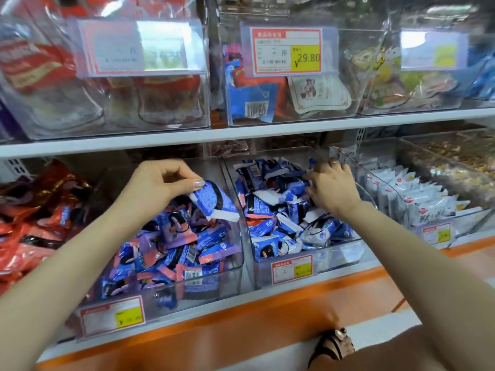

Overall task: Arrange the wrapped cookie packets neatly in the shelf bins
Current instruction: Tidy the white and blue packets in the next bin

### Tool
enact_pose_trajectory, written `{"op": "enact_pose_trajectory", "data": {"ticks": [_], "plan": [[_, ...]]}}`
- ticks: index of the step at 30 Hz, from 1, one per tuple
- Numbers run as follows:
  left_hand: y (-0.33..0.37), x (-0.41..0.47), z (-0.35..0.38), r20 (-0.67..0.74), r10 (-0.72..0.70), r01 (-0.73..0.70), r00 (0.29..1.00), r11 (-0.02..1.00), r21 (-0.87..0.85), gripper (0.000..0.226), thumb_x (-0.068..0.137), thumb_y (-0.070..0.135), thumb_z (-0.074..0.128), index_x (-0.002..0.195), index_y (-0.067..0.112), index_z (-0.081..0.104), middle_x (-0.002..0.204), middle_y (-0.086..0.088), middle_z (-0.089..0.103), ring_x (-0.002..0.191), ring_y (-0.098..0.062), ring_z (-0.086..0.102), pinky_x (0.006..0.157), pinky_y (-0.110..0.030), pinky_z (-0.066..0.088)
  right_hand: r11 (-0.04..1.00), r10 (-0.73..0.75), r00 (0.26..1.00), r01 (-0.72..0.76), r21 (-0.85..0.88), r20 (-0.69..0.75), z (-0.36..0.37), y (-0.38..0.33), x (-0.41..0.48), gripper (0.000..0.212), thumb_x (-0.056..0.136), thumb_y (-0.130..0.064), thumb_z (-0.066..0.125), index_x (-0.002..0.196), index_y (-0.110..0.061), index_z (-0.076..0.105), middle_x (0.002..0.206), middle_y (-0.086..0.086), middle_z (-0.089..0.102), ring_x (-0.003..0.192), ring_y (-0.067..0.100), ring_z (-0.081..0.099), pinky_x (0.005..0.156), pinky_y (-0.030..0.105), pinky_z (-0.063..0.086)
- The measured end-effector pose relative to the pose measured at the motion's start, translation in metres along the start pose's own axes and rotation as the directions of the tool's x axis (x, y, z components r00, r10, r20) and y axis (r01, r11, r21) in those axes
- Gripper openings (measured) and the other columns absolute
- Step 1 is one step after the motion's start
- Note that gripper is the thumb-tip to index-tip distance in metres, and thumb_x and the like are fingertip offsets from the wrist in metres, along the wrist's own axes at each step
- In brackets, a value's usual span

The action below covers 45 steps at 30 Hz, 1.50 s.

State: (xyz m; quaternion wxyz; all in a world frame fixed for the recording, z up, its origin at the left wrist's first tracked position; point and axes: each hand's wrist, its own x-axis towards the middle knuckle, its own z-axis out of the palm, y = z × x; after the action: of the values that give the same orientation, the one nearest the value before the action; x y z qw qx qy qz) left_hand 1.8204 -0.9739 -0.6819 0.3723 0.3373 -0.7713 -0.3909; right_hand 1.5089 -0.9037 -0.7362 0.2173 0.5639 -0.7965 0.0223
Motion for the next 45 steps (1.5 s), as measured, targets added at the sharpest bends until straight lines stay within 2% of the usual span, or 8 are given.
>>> {"op": "enact_pose_trajectory", "data": {"ticks": [10, 16, 19, 22, 31, 36, 41, 45], "plan": [[0.023, 0.025, 0.103, 0.102, 0.163, -0.183, 0.981, 0.954, 0.238, 0.011, 0.080, 0.021, 0.072, 0.070, 0.020, 0.069, 0.069, 0.011, 0.067, 0.065, 0.003, 0.058, 0.067, -0.024, 0.047, 0.832, 0.139, 0.987, -0.071, 0.550, -0.083, -0.030, 0.031, -0.020, 0.026, 0.088, -0.012, 0.060, 0.112, -0.016, 0.068, 0.099, 0.013, 0.058, 0.098, 0.029, 0.052, 0.080, 0.030, 0.038], [0.040, 0.065, 0.187, 0.041, 0.129, -0.132, 0.991, 0.989, 0.060, 0.010, 0.083, 0.017, 0.070, 0.076, 0.010, 0.071, 0.082, -0.002, 0.071, 0.074, -0.010, 0.060, 0.072, -0.026, 0.048, 0.718, 0.300, 0.941, -0.115, 0.686, -0.157, -0.035, 0.048, -0.030, 0.023, 0.086, -0.004, 0.059, 0.103, -0.013, 0.071, 0.093, 0.006, 0.058, 0.078, 0.011, 0.050, 0.072, 0.018, 0.034], [0.032, 0.069, 0.212, 0.314, 0.132, -0.183, 0.940, 0.973, 0.139, 0.010, 0.083, 0.012, 0.068, 0.083, 0.003, 0.072, 0.092, -0.007, 0.071, 0.083, -0.015, 0.061, 0.078, -0.026, 0.046, 0.701, 0.301, 0.938, -0.097, 0.706, -0.170, -0.033, 0.052, -0.033, 0.023, 0.085, -0.001, 0.059, 0.101, -0.013, 0.072, 0.093, 0.008, 0.062, 0.074, 0.010, 0.049, 0.072, 0.018, 0.035], [0.023, 0.066, 0.205, 0.547, 0.179, -0.424, 0.818, 0.830, 0.362, 0.018, 0.088, 0.026, 0.064, 0.093, 0.012, 0.074, 0.098, -0.001, 0.069, 0.094, -0.017, 0.056, 0.085, -0.030, 0.041, 0.700, 0.294, 0.946, -0.118, 0.704, -0.134, -0.031, 0.053, -0.033, 0.022, 0.086, -0.002, 0.060, 0.101, -0.012, 0.072, 0.095, 0.009, 0.064, 0.070, 0.007, 0.048, 0.066, 0.014, 0.034], [-0.004, 0.067, 0.081, 0.019, 0.239, -0.217, 0.971, 0.843, 0.492, 0.015, 0.084, 0.007, 0.060, 0.095, 0.009, 0.069, 0.099, -0.007, 0.062, 0.100, -0.027, 0.054, 0.076, -0.023, 0.036, 0.848, -0.161, 0.987, 0.138, 0.512, 0.001, -0.007, -0.012, -0.010, 0.033, 0.091, -0.023, 0.058, 0.125, -0.021, 0.060, 0.117, 0.009, 0.058, 0.114, 0.024, 0.047, 0.091, 0.031, 0.037], [-0.025, 0.052, 0.071, 0.092, 0.160, -0.184, 0.983, 0.798, 0.574, 0.020, 0.087, 0.026, 0.063, 0.104, 0.015, 0.063, 0.116, -0.005, 0.052, 0.114, -0.024, 0.044, 0.089, -0.037, 0.041, 0.887, -0.384, 0.915, 0.329, 0.325, 0.123, 0.004, -0.051, 0.009, 0.058, 0.089, -0.048, 0.055, 0.143, -0.034, 0.036, 0.143, 0.002, 0.041, 0.131, 0.026, 0.033, 0.103, 0.038, 0.026], [-0.036, 0.043, 0.070, 0.189, 0.155, -0.239, 0.970, 0.762, 0.602, 0.024, 0.088, 0.033, 0.061, 0.107, 0.018, 0.064, 0.123, -0.002, 0.054, 0.116, -0.023, 0.046, 0.092, -0.036, 0.039, 0.923, -0.356, 0.916, 0.314, 0.221, 0.183, 0.001, -0.053, 0.012, 0.035, 0.090, -0.045, 0.054, 0.123, -0.032, 0.059, 0.126, -0.002, 0.057, 0.124, 0.021, 0.040, 0.101, 0.038, 0.023], [-0.045, 0.039, 0.066, 0.205, 0.157, -0.249, 0.966, 0.773, 0.583, 0.027, 0.090, 0.042, 0.054, 0.106, 0.023, 0.064, 0.123, 0.001, 0.054, 0.115, -0.020, 0.046, 0.093, -0.038, 0.038, 0.958, -0.275, 0.931, 0.246, 0.147, 0.240, -0.004, -0.038, 0.010, 0.034, 0.091, -0.051, 0.050, 0.084, -0.021, 0.065, 0.082, 0.000, 0.059, 0.102, 0.021, 0.055, 0.107, 0.040, 0.019]]}}
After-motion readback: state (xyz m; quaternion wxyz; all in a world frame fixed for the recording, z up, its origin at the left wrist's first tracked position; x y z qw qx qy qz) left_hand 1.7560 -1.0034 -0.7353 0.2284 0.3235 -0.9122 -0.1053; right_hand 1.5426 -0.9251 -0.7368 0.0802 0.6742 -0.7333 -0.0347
